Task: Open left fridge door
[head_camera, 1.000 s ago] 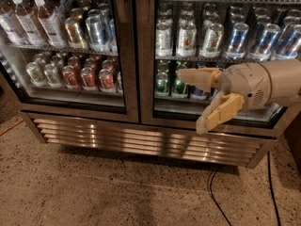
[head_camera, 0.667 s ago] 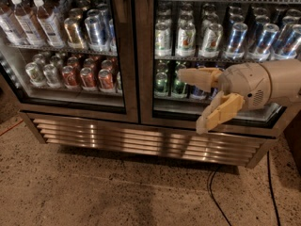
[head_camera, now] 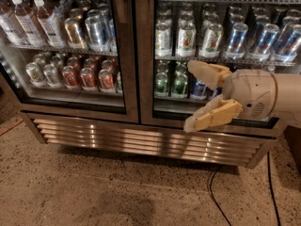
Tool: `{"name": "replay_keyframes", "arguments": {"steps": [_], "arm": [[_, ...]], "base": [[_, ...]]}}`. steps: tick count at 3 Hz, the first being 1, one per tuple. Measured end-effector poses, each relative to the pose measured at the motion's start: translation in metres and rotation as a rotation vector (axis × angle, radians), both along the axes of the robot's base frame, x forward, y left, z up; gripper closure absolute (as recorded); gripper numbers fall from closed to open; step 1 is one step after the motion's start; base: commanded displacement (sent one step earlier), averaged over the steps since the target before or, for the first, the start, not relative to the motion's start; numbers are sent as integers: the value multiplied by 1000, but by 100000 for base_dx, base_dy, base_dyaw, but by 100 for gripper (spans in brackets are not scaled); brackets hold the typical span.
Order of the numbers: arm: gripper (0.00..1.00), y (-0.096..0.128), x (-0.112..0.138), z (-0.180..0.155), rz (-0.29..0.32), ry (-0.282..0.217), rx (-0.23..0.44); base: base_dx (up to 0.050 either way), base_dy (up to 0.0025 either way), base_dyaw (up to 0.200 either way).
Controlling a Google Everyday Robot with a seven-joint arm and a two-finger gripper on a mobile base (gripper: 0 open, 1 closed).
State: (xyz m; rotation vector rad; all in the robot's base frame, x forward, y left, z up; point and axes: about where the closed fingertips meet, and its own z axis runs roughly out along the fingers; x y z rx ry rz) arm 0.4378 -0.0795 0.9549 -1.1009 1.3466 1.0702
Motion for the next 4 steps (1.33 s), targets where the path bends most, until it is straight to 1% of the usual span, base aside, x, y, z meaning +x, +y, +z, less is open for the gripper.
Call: {"name": "replay_keyframes", "arguments": {"steps": [1,2,3,4], "arm": [[0,0,0,0,0,0,0],[0,4,6,19,-38,0,-1],[0,22,-5,61,-60,-58,-35],[0,22,-5,61,-60,-58,-35]], "base": [[0,0,0],[0,0,0],[0,0,0],[0,0,0]]}}
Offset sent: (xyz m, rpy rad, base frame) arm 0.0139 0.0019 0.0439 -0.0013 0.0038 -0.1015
